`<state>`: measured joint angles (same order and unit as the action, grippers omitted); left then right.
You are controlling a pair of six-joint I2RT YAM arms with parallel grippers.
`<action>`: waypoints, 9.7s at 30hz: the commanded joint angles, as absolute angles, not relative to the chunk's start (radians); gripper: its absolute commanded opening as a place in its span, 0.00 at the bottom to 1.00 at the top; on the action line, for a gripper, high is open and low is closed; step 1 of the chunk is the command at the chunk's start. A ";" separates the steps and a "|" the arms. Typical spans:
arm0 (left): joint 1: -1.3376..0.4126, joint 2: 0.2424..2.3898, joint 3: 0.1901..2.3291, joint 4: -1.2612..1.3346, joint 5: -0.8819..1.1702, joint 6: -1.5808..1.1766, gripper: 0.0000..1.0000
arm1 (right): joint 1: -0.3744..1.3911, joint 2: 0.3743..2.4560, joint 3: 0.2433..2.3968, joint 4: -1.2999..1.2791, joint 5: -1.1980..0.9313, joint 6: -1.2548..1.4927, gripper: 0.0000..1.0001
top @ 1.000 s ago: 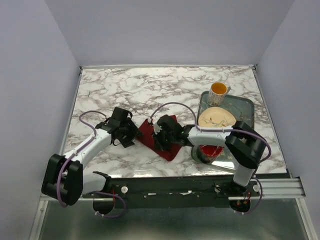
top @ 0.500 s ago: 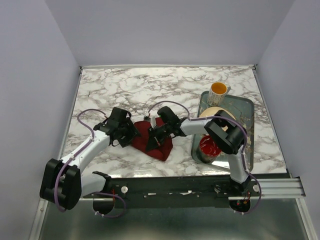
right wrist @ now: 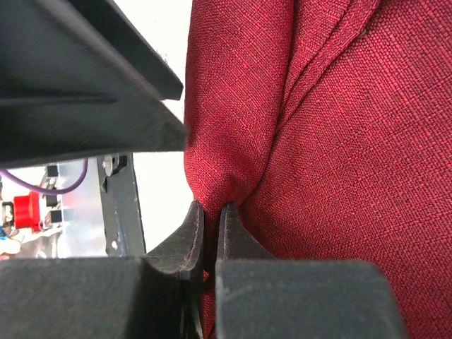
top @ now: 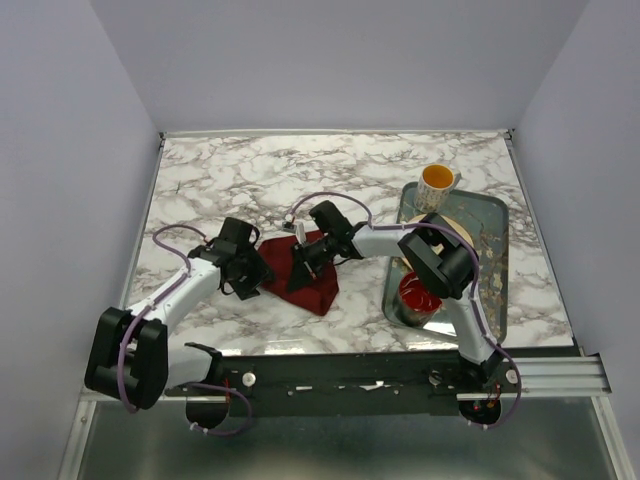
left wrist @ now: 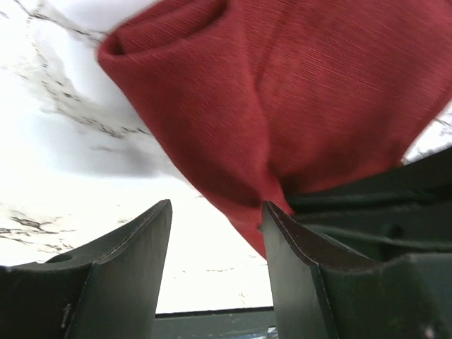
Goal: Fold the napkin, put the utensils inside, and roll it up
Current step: Roll the napkin with the utensil
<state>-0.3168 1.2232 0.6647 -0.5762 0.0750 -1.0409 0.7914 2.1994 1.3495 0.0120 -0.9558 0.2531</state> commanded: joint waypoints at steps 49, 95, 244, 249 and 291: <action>-0.302 1.416 0.614 -0.471 0.135 -1.101 0.00 | 1.140 1.900 1.431 -0.445 0.123 0.127 0.56; -0.281 1.303 0.624 -0.485 0.131 -1.026 0.31 | 1.158 2.008 1.307 -0.304 0.122 0.141 0.01; -0.291 1.425 0.546 -0.302 0.212 -1.094 0.39 | 1.227 2.000 1.528 -0.565 0.305 0.124 0.52; -0.287 1.420 0.543 -0.302 0.213 -1.092 0.40 | 1.227 2.008 1.517 -0.560 0.313 0.132 0.40; -0.258 1.049 0.588 -0.496 0.112 -0.988 0.61 | 0.950 2.013 1.359 -0.357 -0.504 0.190 0.10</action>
